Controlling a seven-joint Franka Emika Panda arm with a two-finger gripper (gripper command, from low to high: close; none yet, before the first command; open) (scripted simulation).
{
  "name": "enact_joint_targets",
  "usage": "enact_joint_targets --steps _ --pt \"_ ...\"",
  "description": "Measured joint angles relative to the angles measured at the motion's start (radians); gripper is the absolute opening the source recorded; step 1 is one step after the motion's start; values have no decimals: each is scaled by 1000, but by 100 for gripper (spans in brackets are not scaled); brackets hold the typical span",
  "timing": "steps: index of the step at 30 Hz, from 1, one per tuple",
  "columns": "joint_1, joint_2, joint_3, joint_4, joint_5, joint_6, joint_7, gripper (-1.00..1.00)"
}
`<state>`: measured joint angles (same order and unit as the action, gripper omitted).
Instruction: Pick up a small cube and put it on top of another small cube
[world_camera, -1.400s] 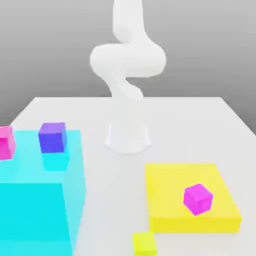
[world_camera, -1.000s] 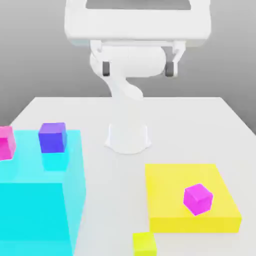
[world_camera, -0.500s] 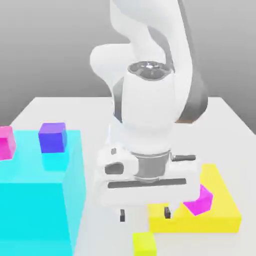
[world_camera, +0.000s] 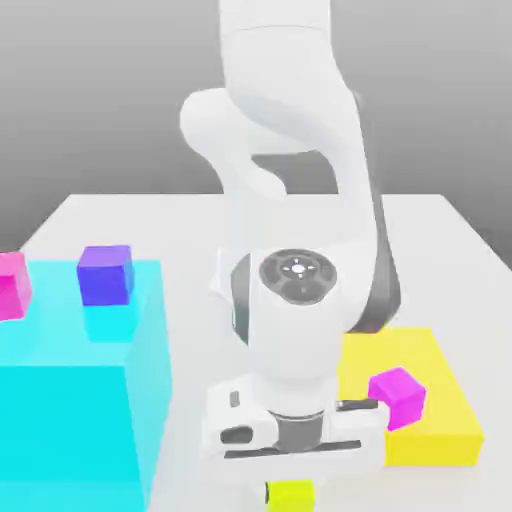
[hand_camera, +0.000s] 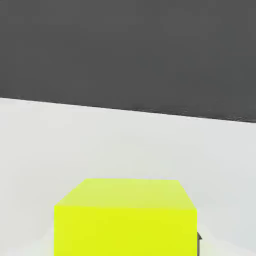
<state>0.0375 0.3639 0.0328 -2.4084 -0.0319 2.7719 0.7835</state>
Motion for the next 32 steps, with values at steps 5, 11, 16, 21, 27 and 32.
enact_joint_targets --steps 5,11,16,21,27,32 --pt "-21 -172 -28 -16 26 -137 66 -100" --pt "-90 -389 -71 -21 17 -296 222 -100" --pt "-172 -570 -96 -26 -1 -473 401 -100" --pt "-273 -752 -115 -29 -19 -660 589 -100" --pt "-347 -785 -144 -94 -16 -684 698 -100" --pt "-349 -760 -147 -138 -15 -617 699 100"
